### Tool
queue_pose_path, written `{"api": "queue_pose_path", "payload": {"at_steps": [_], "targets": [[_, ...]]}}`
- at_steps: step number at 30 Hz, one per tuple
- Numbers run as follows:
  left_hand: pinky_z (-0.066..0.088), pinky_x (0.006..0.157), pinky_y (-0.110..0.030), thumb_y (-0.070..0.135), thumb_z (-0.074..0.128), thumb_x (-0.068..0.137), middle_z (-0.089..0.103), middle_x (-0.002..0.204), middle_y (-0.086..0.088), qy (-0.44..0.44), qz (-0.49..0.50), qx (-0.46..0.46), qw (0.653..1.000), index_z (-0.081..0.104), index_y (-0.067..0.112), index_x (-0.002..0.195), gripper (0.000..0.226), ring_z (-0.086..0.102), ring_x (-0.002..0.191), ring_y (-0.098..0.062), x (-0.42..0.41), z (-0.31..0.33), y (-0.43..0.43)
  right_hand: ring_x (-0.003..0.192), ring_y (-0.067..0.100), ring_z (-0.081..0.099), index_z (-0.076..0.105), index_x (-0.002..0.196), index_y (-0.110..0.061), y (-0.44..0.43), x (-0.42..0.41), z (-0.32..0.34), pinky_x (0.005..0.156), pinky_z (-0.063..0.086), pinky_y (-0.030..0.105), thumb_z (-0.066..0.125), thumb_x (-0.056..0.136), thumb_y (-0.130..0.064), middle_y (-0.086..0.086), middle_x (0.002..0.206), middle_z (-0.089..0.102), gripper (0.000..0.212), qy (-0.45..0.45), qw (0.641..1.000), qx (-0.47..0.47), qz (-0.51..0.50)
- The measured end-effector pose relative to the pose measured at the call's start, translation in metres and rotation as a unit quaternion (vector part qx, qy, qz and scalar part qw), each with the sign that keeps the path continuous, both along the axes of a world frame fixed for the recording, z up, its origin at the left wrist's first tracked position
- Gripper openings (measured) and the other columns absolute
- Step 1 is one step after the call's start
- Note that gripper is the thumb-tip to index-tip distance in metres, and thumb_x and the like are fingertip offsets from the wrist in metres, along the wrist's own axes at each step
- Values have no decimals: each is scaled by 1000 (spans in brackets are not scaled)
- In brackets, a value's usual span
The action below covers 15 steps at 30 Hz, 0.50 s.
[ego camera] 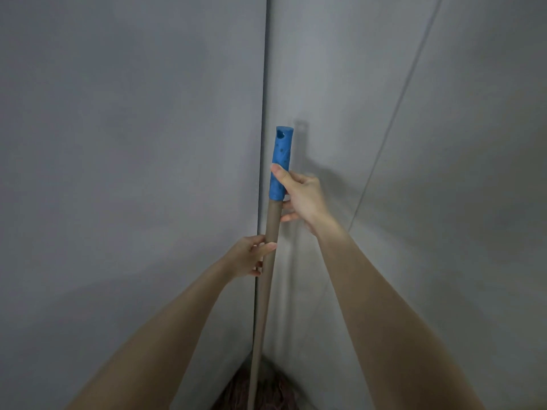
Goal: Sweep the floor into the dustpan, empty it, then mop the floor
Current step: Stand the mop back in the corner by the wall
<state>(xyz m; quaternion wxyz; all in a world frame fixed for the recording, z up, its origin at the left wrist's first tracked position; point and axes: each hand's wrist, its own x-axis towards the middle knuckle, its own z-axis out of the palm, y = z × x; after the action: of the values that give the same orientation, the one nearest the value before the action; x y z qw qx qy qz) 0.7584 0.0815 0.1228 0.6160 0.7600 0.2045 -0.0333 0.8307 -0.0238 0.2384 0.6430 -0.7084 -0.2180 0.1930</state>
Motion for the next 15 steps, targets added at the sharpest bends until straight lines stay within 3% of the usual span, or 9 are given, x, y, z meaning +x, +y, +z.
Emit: {"api": "queue_pose_path", "payload": {"at_steps": [4,9,15], "targets": [[52,64,-25,31,52,97,50,102,-9,2,8,-1,1000,57,16,115,24,54,86,-25,13,-7,11,70,18,70,63,81,-32,12,15,-5,53,58,32,62,87,-47,-4,80,69,16,1,1000,6,8],[50,61,-25,28,49,99,50,101,-10,-3,40,-15,999,53,3,123,35,53,85,-25,22,-11,18,75,19,71,64,80,-29,32,31,-15,56,58,33,60,87,-50,-1,82,71,23,-17,1000,-3,3],[46,66,-28,31,48,99,52,99,-8,-8,56,-11,998,56,14,114,24,54,86,-24,29,-12,23,76,17,69,65,81,-29,41,41,-25,63,58,35,57,89,-51,-1,82,71,24,-14,1000,-5,3]]}}
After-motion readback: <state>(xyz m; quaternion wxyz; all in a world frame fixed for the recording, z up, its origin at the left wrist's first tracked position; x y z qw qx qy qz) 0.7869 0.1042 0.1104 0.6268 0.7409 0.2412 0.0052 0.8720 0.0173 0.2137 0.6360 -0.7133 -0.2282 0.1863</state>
